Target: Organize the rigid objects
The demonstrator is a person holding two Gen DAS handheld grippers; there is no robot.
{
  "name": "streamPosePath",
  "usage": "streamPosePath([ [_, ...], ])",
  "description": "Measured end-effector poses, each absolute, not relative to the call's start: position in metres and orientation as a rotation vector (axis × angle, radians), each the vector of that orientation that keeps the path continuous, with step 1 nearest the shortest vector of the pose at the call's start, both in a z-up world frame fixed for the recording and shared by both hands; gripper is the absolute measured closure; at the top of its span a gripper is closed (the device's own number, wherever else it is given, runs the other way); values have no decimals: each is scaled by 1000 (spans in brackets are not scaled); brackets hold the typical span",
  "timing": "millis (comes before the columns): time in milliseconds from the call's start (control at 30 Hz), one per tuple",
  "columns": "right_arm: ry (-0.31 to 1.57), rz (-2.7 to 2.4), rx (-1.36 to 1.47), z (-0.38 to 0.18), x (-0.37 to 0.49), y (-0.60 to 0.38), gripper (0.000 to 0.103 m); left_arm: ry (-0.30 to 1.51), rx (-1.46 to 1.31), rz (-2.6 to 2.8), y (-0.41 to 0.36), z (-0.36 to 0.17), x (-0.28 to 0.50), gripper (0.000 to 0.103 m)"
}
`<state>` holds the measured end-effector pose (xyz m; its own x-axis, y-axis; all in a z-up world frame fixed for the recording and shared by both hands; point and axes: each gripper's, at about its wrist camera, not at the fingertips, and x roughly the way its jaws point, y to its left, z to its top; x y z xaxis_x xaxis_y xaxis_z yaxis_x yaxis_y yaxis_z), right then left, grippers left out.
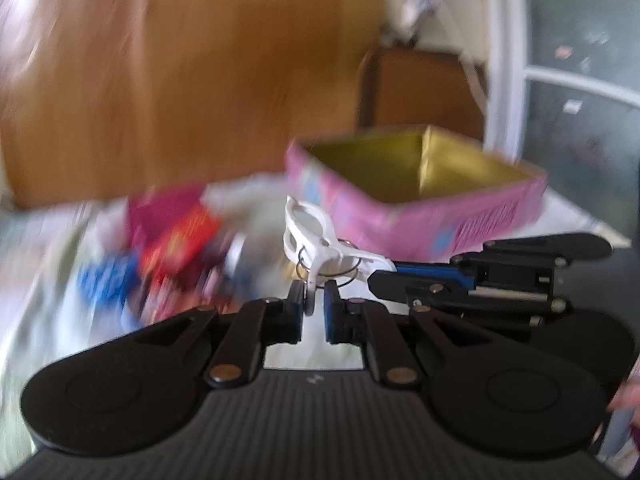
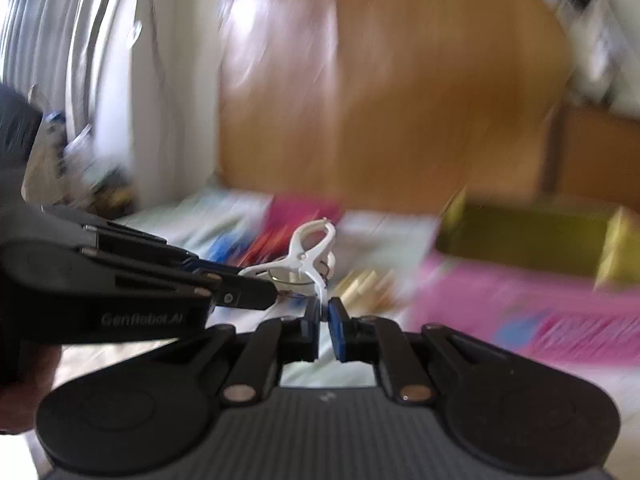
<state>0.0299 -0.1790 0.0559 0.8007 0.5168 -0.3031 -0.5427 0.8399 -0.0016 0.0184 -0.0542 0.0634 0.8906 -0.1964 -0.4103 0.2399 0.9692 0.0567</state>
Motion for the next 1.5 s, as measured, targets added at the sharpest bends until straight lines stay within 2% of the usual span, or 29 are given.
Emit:
streamPosePath([
  [167,138,340,-73,73,58,-218,95,293,171,-314,-116,83,63,95],
  [367,238,201,19,53,109,-255,96,360,69,-354,-156,61,136,95],
  [433,250,167,-1,47,116,-260,91,375,38,-341,-160,55,143,95],
  [467,249,159,-3,46,119,-263,90,377,32,-333,-162,55,145,89],
  [533,250,163,2,44,124,-265,74,384,43,-294,-165,54,144,79],
  [600,226,151,-4,44,124,-264,68,368,33,-264,-161,56,141,72],
  [667,187,165,19,44,110,-265,59,343,-2,-251,-145,63,128,58],
  [700,165,164,20,45,107,-265,58,324,-20,-235,-135,66,118,57],
  [833,95,183,54,52,93,-264,58,241,-81,-163,-76,75,69,53],
  [933,75,250,81,57,81,-257,59,271,-60,4,-20,62,35,53],
  [1100,316,617,98,68,85,-196,59,398,-122,244,57,32,17,53],
  [1400,540,684,22,58,131,-82,58,369,-301,232,92,20,5,53],
  [1467,629,678,67,47,143,-73,66,354,-310,218,91,21,4,51],
  [1500,633,677,103,43,140,-75,76,351,-313,209,90,22,11,50],
])
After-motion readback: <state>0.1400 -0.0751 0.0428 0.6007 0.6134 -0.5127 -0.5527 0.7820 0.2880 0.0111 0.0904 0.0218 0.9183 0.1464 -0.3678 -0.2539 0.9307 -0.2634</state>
